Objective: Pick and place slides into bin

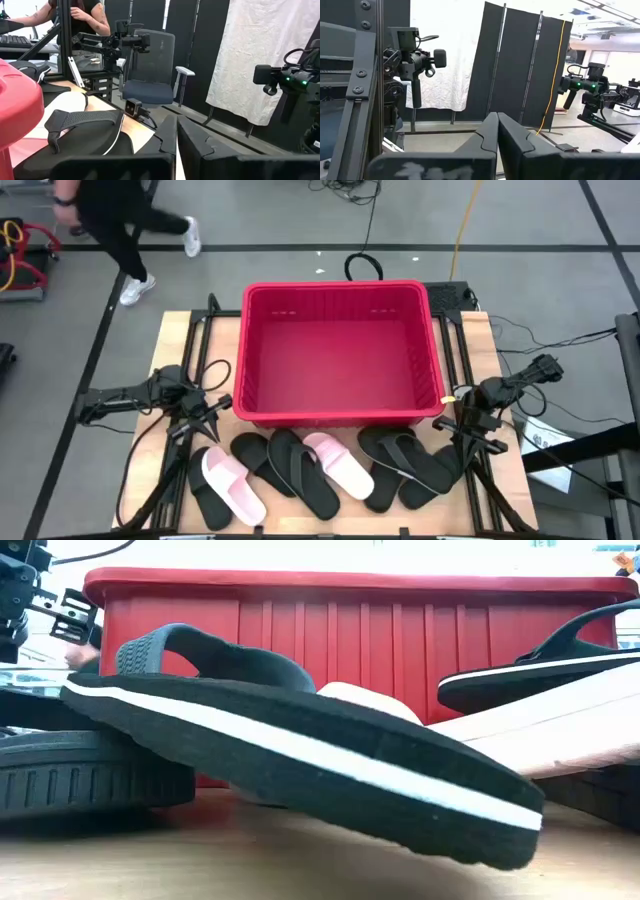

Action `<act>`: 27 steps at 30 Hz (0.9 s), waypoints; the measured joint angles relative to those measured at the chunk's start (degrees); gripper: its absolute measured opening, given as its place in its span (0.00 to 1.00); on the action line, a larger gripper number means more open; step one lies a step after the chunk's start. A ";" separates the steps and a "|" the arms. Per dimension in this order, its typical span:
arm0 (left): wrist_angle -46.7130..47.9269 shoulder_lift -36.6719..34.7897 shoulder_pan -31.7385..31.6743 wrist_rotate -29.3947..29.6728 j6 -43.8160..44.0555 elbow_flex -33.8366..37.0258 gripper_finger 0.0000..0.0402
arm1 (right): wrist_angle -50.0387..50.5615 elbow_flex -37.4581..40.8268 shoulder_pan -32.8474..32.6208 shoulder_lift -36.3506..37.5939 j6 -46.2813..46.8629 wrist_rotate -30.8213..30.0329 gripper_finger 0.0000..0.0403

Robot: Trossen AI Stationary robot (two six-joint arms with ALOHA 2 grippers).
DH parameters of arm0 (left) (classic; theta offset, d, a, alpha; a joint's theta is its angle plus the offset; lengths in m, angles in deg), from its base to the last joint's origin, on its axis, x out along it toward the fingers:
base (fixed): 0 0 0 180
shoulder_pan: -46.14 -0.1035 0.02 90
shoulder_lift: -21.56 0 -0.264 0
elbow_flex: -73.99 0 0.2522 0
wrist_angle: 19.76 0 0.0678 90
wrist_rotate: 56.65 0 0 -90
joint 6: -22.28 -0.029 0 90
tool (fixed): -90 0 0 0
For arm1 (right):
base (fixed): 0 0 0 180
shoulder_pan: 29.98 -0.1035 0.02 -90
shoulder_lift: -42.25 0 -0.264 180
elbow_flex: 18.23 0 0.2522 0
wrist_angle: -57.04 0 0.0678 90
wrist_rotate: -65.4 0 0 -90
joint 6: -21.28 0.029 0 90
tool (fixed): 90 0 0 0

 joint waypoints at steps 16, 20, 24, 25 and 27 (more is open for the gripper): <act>0.00 0.00 0.00 0.00 -0.01 0.00 0.01 | 0.02 -0.02 0.01 0.00 0.00 -0.02 0.00; 0.00 0.00 0.02 0.00 -0.02 0.00 0.02 | 0.00 0.00 0.02 0.00 -0.02 -0.02 0.00; 0.00 0.00 0.00 0.00 -0.01 0.00 0.05 | 0.01 -0.01 0.00 -0.01 -0.01 -0.01 0.00; 0.00 0.00 0.00 0.00 0.00 0.00 0.06 | 0.02 -0.02 0.02 -0.01 -0.02 -0.01 0.00; 0.00 -0.02 0.02 0.00 -0.02 0.00 0.06 | 0.02 0.00 0.02 0.00 -0.01 -0.02 0.00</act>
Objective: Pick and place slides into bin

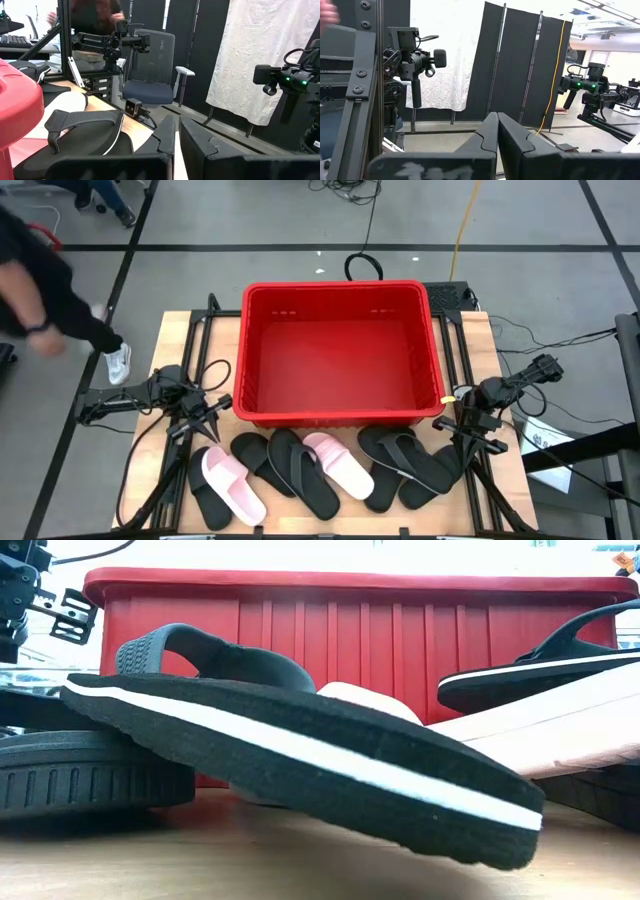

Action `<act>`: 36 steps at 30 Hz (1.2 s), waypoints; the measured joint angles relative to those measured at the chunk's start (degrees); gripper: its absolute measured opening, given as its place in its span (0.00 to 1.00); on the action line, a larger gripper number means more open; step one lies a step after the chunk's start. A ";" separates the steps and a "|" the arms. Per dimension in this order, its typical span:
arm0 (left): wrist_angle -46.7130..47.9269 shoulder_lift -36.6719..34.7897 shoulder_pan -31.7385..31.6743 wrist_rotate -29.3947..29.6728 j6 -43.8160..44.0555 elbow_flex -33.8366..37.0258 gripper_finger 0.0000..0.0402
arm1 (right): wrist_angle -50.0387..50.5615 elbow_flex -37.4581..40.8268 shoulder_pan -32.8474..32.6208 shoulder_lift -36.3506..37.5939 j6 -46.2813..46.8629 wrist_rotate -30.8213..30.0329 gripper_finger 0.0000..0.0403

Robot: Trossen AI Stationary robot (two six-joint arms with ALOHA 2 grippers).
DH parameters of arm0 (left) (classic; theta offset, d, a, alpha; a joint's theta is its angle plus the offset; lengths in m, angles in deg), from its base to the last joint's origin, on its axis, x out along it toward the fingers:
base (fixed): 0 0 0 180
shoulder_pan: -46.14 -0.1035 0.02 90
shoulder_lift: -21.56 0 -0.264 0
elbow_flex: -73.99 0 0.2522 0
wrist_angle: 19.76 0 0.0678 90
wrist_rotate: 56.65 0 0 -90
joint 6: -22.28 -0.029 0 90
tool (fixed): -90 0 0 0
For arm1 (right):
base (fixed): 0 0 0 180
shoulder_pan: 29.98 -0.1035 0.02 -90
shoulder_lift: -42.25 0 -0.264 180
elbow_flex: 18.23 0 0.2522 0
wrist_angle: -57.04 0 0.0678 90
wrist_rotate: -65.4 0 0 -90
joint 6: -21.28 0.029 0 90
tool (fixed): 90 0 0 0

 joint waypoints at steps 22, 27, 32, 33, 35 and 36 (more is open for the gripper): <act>0.00 0.01 -0.01 0.00 0.01 0.00 0.02 | -0.01 -0.01 -0.02 0.00 0.01 0.01 0.00; 0.00 0.02 -0.02 0.00 0.01 0.01 0.06 | -0.06 0.00 0.00 -0.02 0.43 0.02 0.00; 0.00 0.02 -0.02 0.00 0.02 0.00 0.07 | -0.95 -0.01 -0.02 -0.01 9.18 0.16 0.00; 0.00 0.01 -0.01 0.00 0.01 0.00 0.07 | -1.32 -0.01 -0.02 -0.02 11.23 0.15 0.00; 0.00 0.01 -0.01 0.00 0.00 0.01 0.06 | -2.63 0.00 -0.02 0.00 14.07 0.19 0.00; 0.00 0.01 -0.01 0.00 0.00 0.00 0.06 | -3.59 -0.01 -0.02 -0.01 15.06 0.20 0.00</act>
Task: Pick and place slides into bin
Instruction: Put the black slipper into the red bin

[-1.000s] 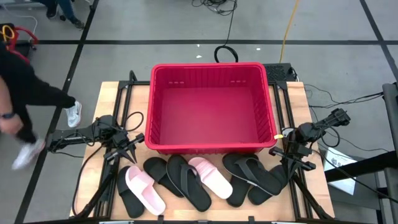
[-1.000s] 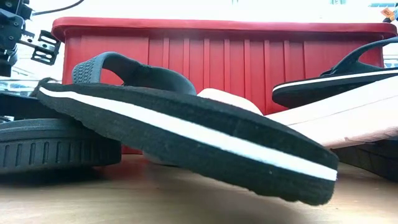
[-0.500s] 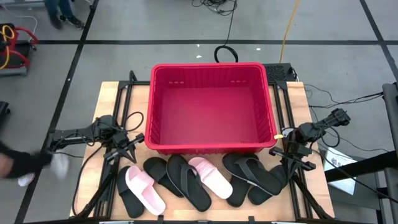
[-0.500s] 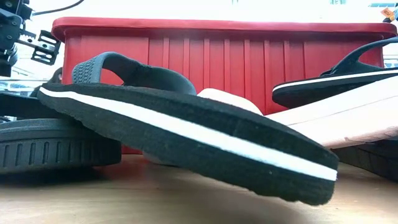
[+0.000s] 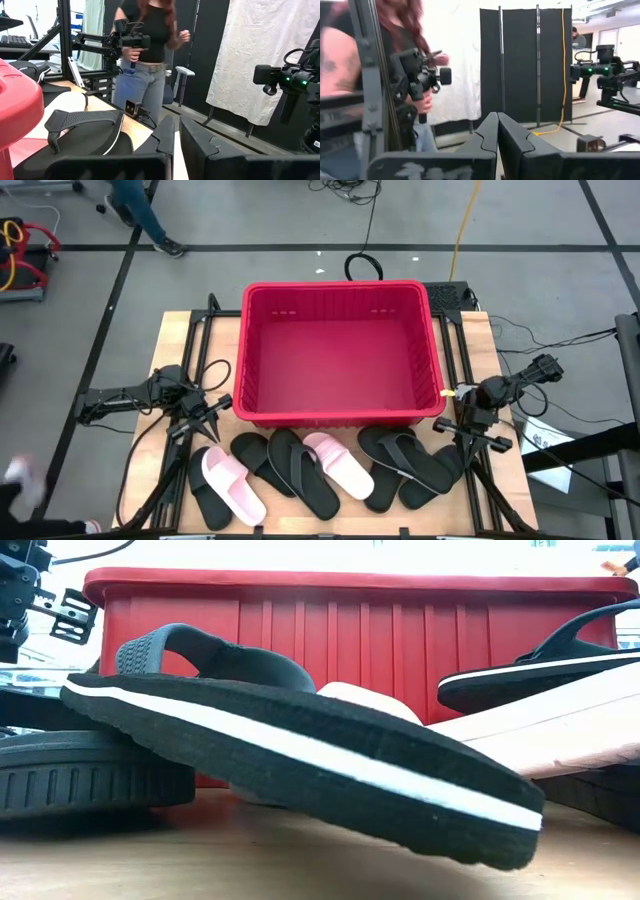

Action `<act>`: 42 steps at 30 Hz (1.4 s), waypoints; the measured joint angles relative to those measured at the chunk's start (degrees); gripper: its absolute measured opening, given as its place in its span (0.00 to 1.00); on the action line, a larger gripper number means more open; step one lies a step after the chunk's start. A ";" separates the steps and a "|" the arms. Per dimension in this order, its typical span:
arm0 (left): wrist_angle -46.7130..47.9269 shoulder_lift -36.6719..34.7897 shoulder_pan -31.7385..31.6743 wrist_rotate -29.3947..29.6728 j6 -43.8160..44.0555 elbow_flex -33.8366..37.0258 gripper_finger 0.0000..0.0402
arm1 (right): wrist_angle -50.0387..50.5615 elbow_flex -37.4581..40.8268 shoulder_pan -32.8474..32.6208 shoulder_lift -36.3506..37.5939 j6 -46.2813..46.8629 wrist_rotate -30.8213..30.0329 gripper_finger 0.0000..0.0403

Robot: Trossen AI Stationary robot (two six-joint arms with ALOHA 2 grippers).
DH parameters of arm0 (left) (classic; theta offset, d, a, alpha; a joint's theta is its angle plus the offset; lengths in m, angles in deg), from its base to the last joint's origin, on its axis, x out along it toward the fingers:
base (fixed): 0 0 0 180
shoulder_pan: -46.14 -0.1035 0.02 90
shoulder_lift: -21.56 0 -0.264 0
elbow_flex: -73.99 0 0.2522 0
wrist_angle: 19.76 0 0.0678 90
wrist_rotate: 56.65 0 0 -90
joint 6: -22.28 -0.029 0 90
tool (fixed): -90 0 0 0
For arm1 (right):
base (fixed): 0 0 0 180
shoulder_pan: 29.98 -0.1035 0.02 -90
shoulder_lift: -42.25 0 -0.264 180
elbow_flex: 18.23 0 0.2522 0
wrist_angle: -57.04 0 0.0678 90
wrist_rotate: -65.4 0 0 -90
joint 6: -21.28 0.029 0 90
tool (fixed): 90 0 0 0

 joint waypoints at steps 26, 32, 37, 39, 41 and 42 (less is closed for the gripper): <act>-0.02 -0.01 0.01 0.00 0.00 0.00 0.06 | -0.34 -31.70 0.02 -9.67 -26.81 -38.58 0.00; -0.02 -0.01 -0.01 0.00 0.00 0.00 0.04 | 5.70 -44.23 0.02 -20.83 -39.72 -47.36 0.00; 0.00 -0.01 0.00 0.00 0.01 0.00 0.00 | 9.61 -53.74 0.02 -29.38 -48.76 -60.44 0.00; -0.02 -0.01 -0.01 0.00 0.02 0.00 0.01 | 11.32 -57.39 0.02 -32.38 -51.33 -66.46 0.00; -0.02 -0.01 0.01 0.00 0.00 0.00 0.02 | 12.92 -60.62 0.02 -35.01 -52.93 -71.90 0.00; -0.01 -0.01 0.00 0.00 0.00 0.00 0.03 | 13.75 -62.23 0.02 -36.28 -53.18 -74.50 0.00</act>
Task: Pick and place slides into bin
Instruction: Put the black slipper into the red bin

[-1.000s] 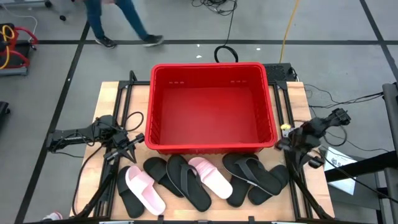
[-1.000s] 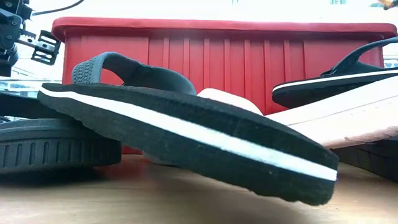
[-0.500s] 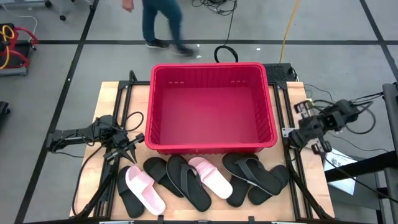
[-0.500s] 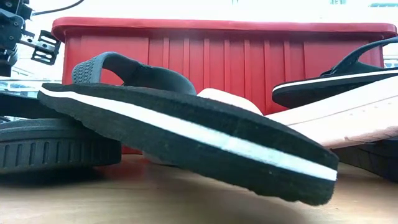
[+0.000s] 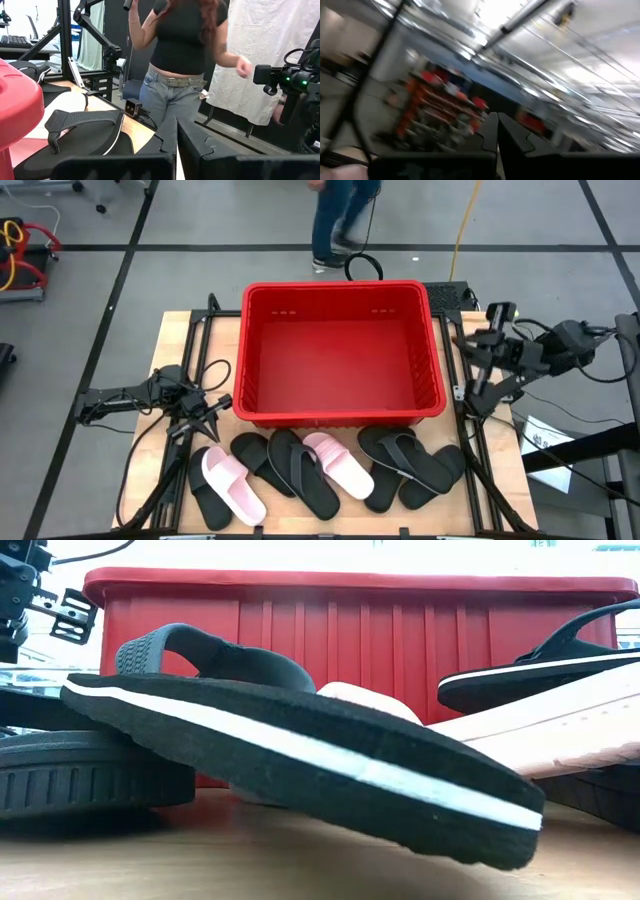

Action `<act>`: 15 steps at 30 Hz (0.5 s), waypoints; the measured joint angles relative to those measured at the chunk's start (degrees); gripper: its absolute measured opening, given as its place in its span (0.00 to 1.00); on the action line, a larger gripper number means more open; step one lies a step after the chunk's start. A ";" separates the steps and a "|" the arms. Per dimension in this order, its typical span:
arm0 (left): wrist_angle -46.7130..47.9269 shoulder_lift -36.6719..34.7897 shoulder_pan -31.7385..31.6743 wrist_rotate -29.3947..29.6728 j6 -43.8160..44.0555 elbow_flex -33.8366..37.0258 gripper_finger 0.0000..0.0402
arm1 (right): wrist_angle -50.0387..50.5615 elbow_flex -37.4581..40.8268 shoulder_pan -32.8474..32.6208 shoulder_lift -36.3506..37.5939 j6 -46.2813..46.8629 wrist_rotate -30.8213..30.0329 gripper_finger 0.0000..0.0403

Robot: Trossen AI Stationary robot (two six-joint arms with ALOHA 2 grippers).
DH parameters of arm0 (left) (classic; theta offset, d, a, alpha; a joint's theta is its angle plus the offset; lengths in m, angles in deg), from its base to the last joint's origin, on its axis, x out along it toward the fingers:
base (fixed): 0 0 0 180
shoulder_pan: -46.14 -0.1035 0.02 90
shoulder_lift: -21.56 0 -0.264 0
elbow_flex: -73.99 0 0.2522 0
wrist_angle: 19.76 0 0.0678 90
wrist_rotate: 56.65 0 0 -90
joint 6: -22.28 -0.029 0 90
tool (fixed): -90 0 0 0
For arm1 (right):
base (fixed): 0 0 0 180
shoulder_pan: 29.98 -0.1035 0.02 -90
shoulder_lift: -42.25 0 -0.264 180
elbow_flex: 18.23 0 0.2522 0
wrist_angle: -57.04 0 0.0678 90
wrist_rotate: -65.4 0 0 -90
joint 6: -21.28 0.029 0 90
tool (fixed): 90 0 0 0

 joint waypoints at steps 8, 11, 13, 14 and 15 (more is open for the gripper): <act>0.01 0.00 0.01 0.00 0.00 0.00 0.07 | 11.59 -10.24 0.00 -7.49 2.72 -13.07 0.00; -0.01 0.00 -0.01 0.00 0.00 0.00 0.07 | 16.92 -13.18 -0.02 -8.91 6.58 -13.92 0.00; 0.00 0.00 -0.01 0.00 0.01 0.00 0.06 | 21.08 -15.00 -0.02 -9.69 8.44 -14.21 0.00; -0.01 0.00 -0.01 0.00 0.01 0.00 0.06 | 23.11 -16.01 -0.02 -10.02 9.58 -14.24 0.00; -0.01 0.00 0.00 0.00 0.00 0.00 0.05 | 25.04 -17.15 -0.02 -10.42 11.11 -14.22 0.00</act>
